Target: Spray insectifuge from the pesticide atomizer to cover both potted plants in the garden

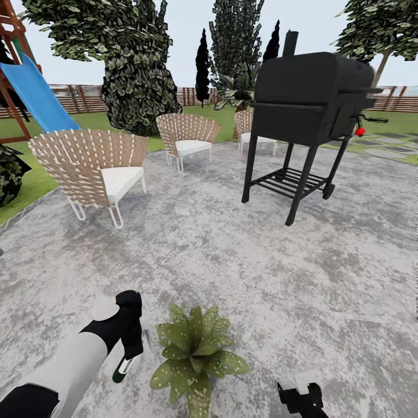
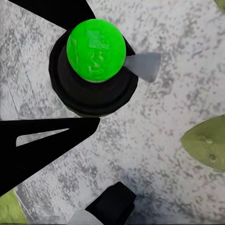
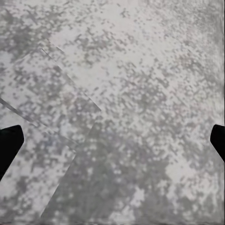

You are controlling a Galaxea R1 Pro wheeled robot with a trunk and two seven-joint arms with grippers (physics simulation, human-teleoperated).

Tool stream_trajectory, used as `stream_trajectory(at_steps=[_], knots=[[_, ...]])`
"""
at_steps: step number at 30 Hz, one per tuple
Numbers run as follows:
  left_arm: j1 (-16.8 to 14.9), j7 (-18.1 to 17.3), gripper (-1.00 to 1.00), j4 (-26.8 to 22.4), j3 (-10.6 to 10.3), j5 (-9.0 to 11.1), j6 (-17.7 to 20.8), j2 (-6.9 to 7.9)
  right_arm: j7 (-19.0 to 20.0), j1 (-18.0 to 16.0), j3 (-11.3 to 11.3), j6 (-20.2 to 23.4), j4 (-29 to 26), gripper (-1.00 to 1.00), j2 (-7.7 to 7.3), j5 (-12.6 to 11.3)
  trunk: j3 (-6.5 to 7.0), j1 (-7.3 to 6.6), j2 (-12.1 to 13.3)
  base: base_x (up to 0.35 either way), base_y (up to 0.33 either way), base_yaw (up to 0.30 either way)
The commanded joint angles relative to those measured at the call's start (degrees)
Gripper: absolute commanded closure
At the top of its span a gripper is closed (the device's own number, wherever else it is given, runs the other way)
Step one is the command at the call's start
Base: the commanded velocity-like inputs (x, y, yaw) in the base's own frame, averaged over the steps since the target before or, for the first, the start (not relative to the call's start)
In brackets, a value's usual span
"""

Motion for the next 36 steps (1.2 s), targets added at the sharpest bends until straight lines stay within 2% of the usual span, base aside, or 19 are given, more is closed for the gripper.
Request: stream_trajectory(at_steps=[1,6,12,19,25,36], knots=[[0.0,-0.4,1.00,-0.1,-0.3,-0.1,0.6,0.07,-0.3,0.0,0.5,-0.1,0.0,-1.00,0.01,-0.2,-0.05,-0.03,0.0,-0.166,-0.238,0.000],[0.0,-0.4,1.00,-0.1,-0.3,-0.1,0.6,0.10,-0.3,0.0,0.6,-0.1,0.0,-1.00,0.07,-0.2,-0.05,-0.03,0.0,-0.047,-0.226,0.126],[0.1,-0.3,1.00,-0.1,-0.3,-0.1,0.6,0.13,-0.3,0.0,0.5,-0.1,0.0,-1.00,0.08,-0.2,-0.05,-0.03,0.0,-0.002,-0.037,0.203],[0.1,-0.4,1.00,-0.8,-0.2,-0.1,0.6,-0.09,-0.3,-0.1,0.5,-0.1,0.0,-1.00,0.08,-0.2,-0.05,-0.03,0.0,0.034,-0.022,0.009],[0.1,-0.4,1.00,-1.4,-0.1,-0.1,0.6,-0.13,-0.3,0.0,0.5,-0.1,0.0,-1.00,0.08,-0.2,-0.05,-0.03,0.0,0.175,-0.194,0.000],[0.2,-0.4,1.00,-1.4,-0.1,-0.1,0.6,-0.29,-0.3,0.0,0.6,-0.1,0.0,-1.00,0.08,-0.2,-0.05,-0.03,0.0,-0.117,-0.124,0.000]])
